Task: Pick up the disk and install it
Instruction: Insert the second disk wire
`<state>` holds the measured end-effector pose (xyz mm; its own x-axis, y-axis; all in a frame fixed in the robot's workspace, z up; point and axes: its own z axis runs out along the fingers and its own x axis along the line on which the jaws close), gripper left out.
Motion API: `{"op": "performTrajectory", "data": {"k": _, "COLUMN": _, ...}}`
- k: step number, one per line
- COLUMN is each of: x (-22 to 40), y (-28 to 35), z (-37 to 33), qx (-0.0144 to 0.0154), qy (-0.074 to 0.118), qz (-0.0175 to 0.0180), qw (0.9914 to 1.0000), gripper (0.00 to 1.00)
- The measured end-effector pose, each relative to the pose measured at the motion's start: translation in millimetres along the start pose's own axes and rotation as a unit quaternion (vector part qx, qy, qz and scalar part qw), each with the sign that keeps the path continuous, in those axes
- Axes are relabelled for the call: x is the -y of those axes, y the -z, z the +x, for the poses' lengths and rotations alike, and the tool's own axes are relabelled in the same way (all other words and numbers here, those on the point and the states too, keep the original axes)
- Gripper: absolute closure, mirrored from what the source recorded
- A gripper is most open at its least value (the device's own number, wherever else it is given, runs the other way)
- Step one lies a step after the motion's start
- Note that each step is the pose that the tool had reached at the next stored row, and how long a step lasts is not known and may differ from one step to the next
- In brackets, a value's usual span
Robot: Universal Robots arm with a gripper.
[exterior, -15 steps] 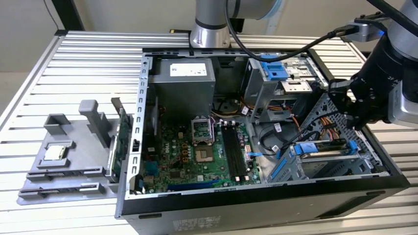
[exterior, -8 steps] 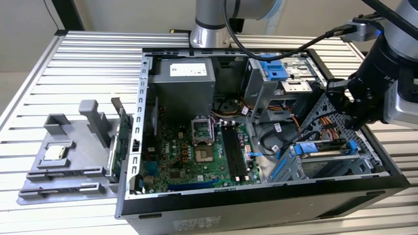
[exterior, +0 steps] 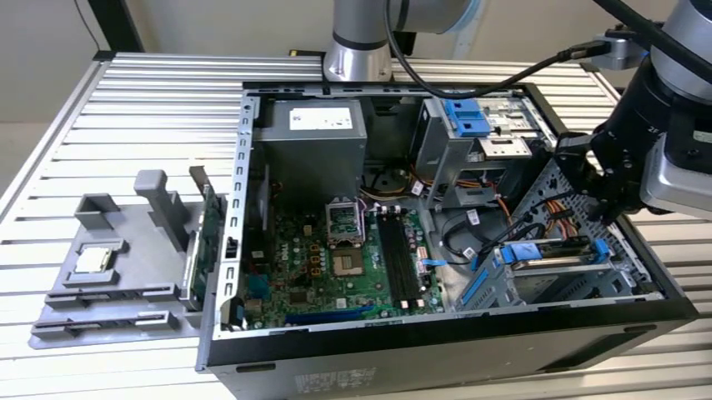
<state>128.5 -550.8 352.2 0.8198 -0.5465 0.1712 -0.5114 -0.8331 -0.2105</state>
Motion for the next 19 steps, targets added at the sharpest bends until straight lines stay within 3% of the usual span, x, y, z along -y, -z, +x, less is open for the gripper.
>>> {"op": "performTrajectory", "data": {"k": 10, "x": -5.6, "y": 2.9, "z": -9.1, "qx": -0.0071, "qy": -0.033, "qz": -0.0058, "qw": 0.99943, "gripper": 1.0}}
{"op": "performTrajectory", "data": {"k": 19, "x": -7.5, "y": 4.3, "z": -12.0, "qx": -0.0156, "qy": -0.071, "qz": -0.0126, "qw": 0.99725, "gripper": 1.0}}
